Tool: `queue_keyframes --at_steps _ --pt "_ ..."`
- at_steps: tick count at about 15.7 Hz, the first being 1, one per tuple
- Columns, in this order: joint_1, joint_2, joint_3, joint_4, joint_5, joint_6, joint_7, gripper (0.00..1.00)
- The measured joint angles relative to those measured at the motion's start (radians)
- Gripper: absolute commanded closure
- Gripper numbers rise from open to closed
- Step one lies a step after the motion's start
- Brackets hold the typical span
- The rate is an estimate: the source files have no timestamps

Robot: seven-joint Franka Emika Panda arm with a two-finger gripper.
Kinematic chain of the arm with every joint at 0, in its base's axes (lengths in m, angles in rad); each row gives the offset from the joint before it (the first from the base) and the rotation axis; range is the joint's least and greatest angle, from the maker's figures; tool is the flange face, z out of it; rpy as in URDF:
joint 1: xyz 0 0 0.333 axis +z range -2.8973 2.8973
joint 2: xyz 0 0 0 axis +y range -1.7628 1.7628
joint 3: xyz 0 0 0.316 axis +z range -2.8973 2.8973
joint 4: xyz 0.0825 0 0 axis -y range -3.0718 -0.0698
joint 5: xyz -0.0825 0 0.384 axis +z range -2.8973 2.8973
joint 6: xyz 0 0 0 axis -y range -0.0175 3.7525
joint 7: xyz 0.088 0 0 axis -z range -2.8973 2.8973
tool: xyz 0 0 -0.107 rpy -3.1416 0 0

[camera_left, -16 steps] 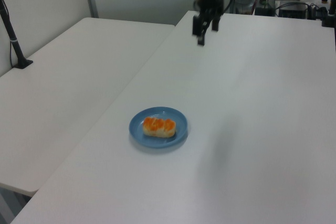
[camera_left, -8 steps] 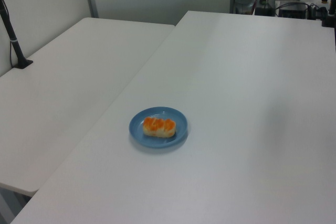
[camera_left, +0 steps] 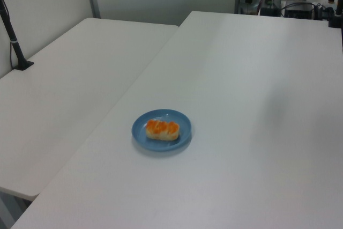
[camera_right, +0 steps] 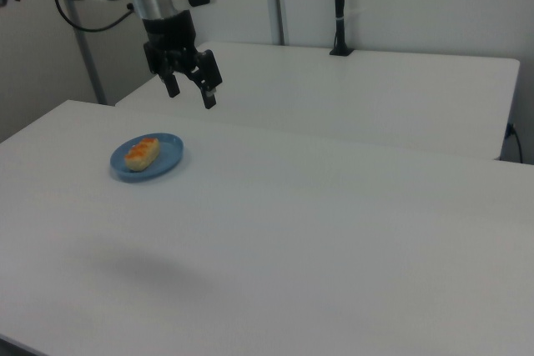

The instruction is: Put the bread on a plate

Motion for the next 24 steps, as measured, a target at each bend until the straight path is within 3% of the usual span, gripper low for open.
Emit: queue_keyframes --at_steps 11,18,20,22,24 --pt "-0.005 -0.003 -0.050 -0.027 -0.014 0.040 -0.084 0.00" --pt "0.009 -0.006 -0.052 -0.027 -0.014 0.041 -0.103 0.00" --pt "0.061 -0.006 -0.091 -0.026 -0.014 0.046 -0.096 0.00" --pt "0.154 -0.006 -0.169 -0.026 -0.014 0.072 -0.060 0.00" --pt "0.168 -0.006 -0.179 -0.025 -0.012 0.074 -0.049 0.00"
